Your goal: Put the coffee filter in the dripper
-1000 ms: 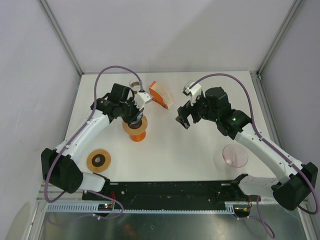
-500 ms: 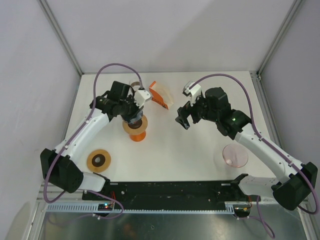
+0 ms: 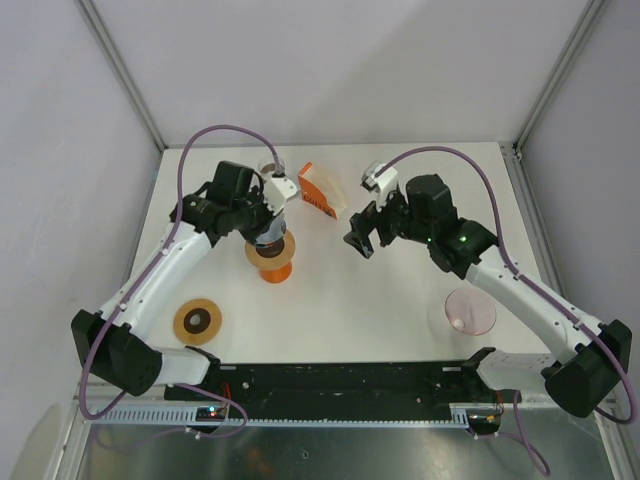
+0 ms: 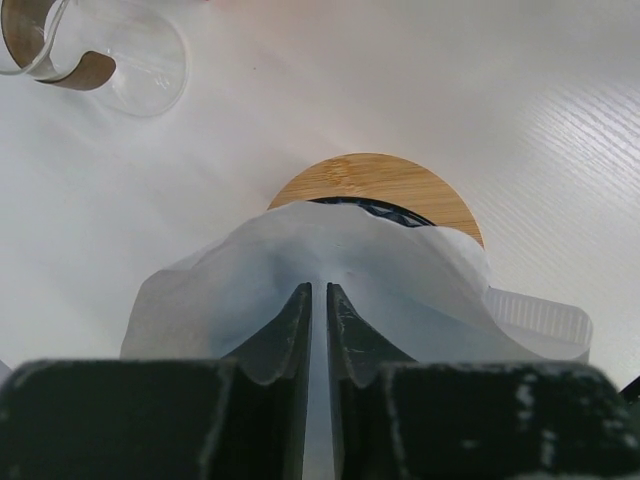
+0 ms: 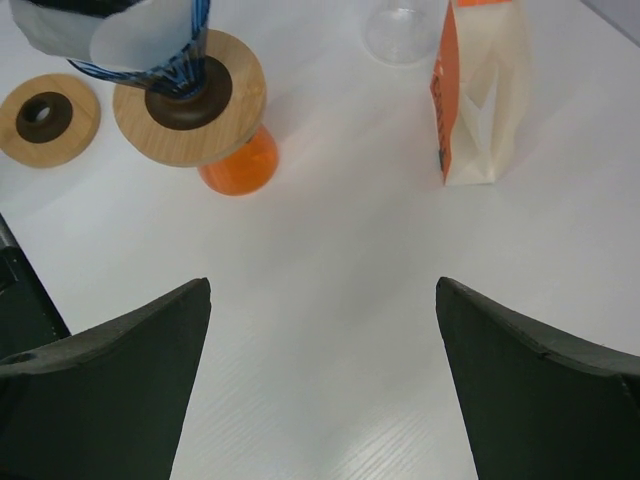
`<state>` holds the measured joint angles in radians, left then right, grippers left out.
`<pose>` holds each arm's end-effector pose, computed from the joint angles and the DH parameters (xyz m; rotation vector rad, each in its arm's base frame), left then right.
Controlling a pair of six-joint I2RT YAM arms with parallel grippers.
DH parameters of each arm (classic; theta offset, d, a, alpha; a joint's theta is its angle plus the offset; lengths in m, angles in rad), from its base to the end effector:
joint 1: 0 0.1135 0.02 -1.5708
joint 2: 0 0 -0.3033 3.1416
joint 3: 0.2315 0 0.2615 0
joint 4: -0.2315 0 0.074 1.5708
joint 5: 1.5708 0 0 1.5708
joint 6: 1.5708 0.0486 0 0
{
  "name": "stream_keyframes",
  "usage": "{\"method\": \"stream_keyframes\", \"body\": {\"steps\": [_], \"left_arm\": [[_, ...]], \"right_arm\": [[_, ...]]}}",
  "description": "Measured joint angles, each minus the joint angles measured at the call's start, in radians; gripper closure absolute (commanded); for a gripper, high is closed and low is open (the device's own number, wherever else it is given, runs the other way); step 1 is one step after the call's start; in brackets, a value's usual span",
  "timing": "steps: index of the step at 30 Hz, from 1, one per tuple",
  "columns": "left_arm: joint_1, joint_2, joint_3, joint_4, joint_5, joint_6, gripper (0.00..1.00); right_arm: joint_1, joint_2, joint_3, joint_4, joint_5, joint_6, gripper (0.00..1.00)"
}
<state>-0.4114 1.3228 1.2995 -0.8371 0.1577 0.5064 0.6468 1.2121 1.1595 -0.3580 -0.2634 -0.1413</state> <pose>0.2545 -0.1194 0.3691 1.1362 2.1393 -0.1485 0.2172 0.1799 0.3958 -0.9311 1.7858 0.5861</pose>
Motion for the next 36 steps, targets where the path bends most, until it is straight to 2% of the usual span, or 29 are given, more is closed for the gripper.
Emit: {"method": "stream_keyframes", "body": {"steps": [5, 10, 16, 22, 29, 36], "left_arm": [[0.0, -0.001, 0.007, -0.009, 0.0, 0.0, 0.76], [0.0, -0.014, 0.055, -0.016, -0.004, -0.001, 0.71], [0.0, -0.069, 0.076, -0.016, -0.022, -0.002, 0.6], [0.027, -0.111, 0.092, -0.019, -0.032, -0.029, 0.46], [0.156, -0.14, 0.105, -0.018, 0.007, -0.098, 0.45], [0.226, -0.153, 0.04, 0.003, 0.058, -0.14, 0.5]], "right_arm": [[0.043, 0.029, 0.0, 0.067, -0.006, 0.063, 0.02], [0.092, 0.077, -0.001, 0.222, 0.012, 0.211, 0.14], [0.174, 0.17, -0.001, 0.425, 0.141, 0.397, 0.24], [0.241, 0.267, -0.001, 0.545, 0.243, 0.51, 0.27], [0.283, 0.334, 0.001, 0.592, 0.335, 0.556, 0.34], [0.302, 0.372, 0.02, 0.608, 0.366, 0.57, 0.42]]}}
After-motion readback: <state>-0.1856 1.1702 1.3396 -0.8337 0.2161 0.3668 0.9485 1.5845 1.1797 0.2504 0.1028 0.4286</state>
